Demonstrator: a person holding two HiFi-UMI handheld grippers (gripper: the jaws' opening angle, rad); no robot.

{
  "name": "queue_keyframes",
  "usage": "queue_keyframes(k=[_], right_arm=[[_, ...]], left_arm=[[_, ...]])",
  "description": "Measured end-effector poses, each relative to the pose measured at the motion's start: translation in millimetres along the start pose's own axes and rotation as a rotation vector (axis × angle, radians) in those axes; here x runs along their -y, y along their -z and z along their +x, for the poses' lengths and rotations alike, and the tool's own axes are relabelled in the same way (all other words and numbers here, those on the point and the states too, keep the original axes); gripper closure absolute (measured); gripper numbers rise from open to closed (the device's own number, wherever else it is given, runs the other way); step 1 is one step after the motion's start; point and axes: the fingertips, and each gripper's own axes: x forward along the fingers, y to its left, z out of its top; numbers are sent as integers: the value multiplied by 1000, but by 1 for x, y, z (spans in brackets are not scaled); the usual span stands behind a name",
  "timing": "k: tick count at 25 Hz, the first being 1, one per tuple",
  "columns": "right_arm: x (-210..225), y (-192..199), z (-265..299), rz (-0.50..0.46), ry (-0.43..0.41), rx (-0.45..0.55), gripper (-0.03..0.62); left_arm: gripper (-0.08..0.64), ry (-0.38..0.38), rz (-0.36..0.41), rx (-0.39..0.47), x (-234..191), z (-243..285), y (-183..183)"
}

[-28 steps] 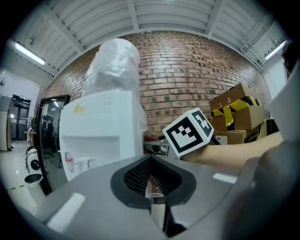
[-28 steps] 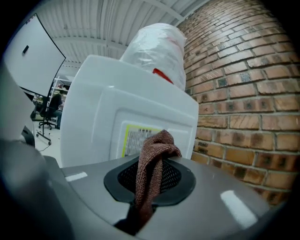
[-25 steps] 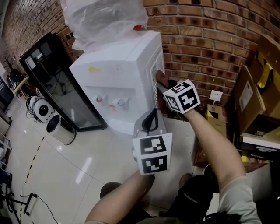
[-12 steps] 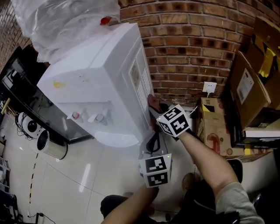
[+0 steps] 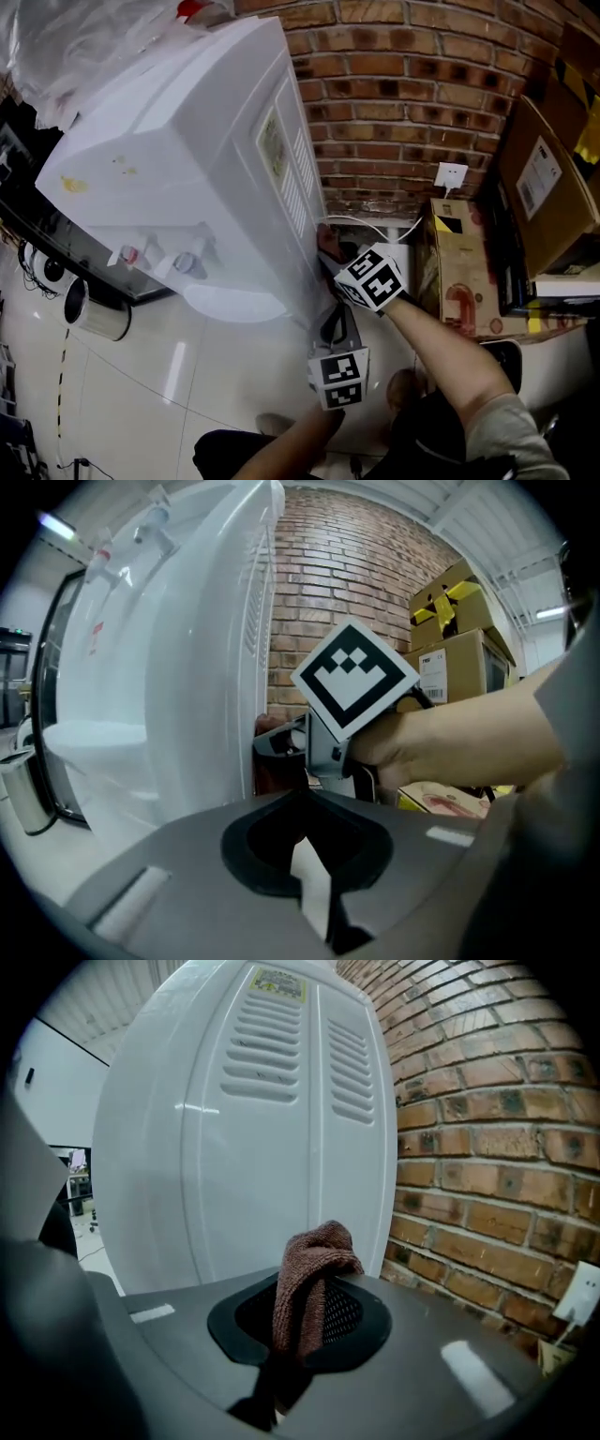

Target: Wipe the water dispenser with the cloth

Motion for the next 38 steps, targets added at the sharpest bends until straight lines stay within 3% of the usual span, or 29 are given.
queue_keyframes(k=[7, 13, 27, 33, 38], right_arm=[[-11, 62, 29, -14, -19, -146, 538], [-14, 105, 47, 12, -51, -214, 538], [3, 192, 94, 193, -79, -304, 538], [3, 250, 110, 296, -97, -412, 538], [1, 269, 120, 362, -100, -423, 538]], left_arm=[[560, 1, 33, -24, -1, 16, 45], [560, -15, 67, -53, -6, 28, 73], [560, -16, 90, -176, -4, 56, 140], [560, -21, 82, -219, -7, 64, 158], [560, -22, 69, -236, -7, 68, 164]])
